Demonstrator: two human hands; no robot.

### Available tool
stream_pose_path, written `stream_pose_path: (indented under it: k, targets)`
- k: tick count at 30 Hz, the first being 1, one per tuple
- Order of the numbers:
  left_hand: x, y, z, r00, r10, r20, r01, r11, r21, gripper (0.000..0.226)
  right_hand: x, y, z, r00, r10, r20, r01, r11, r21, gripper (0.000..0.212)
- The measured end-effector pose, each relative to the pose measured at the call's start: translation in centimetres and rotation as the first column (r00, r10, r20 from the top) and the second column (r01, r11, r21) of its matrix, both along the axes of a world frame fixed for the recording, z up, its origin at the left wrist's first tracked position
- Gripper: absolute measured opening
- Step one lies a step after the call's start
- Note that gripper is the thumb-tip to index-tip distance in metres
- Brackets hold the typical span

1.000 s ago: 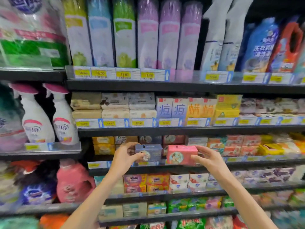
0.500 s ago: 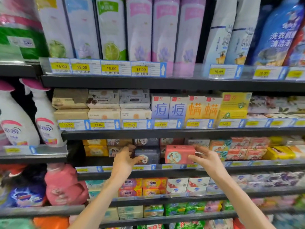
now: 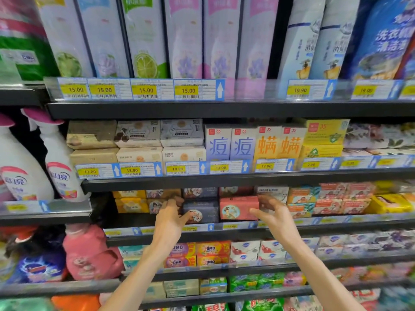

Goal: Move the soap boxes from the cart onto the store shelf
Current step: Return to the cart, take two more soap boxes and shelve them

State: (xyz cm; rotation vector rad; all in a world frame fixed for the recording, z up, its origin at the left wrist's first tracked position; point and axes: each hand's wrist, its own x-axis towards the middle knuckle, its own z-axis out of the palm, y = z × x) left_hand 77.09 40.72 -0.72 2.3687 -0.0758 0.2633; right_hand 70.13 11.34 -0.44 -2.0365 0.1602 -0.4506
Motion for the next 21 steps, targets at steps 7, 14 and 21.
stream_pose_path:
  k: [7, 14, 21]
  targets:
    - [0.0, -0.2, 0.1, 1.000, 0.008, -0.023, -0.007, 1.000, 0.017, 0.038, -0.7, 1.4, 0.0, 0.996, -0.067, 0.051, 0.072, 0.993, -0.092, 0.039]
    - [0.2, -0.2, -0.1, 1.000, 0.008, -0.009, -0.008, 1.000, 0.016, 0.038, -0.8, 2.8, -1.2, 0.977, -0.187, 0.105, 0.205, 0.960, -0.190, 0.028]
    - [0.0, -0.3, -0.1, 1.000, 0.002, 0.008, -0.003, 1.000, 0.021, 0.038, 0.0, 3.2, -1.3, 0.969, -0.216, 0.116, 0.239, 0.942, -0.237, 0.021]
